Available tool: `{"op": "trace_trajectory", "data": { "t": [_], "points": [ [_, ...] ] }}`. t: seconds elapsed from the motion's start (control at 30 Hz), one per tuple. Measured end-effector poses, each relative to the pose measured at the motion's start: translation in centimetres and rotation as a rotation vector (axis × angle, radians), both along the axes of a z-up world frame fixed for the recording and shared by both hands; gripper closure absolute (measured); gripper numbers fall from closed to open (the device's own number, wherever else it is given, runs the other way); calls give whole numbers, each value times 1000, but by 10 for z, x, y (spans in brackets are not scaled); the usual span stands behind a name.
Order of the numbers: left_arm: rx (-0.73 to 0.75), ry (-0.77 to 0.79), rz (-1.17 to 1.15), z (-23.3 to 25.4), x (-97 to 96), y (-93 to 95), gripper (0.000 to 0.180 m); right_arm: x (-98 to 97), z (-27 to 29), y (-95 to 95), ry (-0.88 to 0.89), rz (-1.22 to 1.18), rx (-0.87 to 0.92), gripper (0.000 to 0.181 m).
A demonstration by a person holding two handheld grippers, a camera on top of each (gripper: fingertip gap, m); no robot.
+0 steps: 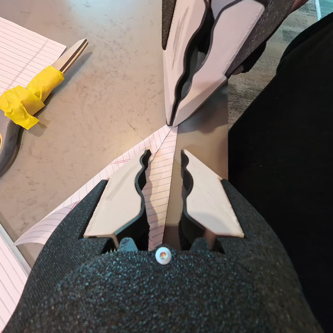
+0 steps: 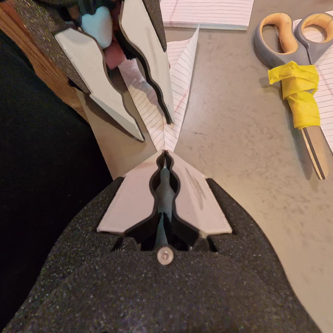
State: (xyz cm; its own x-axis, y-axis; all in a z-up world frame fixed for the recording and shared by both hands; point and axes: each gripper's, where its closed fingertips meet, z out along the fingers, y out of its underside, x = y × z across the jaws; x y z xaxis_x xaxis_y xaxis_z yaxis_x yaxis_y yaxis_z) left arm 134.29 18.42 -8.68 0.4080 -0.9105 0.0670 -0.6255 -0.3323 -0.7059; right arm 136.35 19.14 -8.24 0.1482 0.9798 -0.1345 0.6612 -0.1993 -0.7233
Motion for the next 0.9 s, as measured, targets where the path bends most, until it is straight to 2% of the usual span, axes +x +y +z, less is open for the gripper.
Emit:
{"op": "trace_trajectory", "data": {
  "t": [0.2,0.4,0.73,0.9],
  "points": [
    [-1,0,-19,0,1,-3,139,-15,10,2,63,-7,-20,181],
    [0,1,-26,0,1,-3,136,-15,-4,5,-21,12,-15,181],
    [-1,0,-30,1,1,-3,129,-15,-5,7,-23,-7,-33,181],
    [-4,-55,51,11,-6,6,131,-15,-5,7,-23,-9,-38,181]
  ]
}}
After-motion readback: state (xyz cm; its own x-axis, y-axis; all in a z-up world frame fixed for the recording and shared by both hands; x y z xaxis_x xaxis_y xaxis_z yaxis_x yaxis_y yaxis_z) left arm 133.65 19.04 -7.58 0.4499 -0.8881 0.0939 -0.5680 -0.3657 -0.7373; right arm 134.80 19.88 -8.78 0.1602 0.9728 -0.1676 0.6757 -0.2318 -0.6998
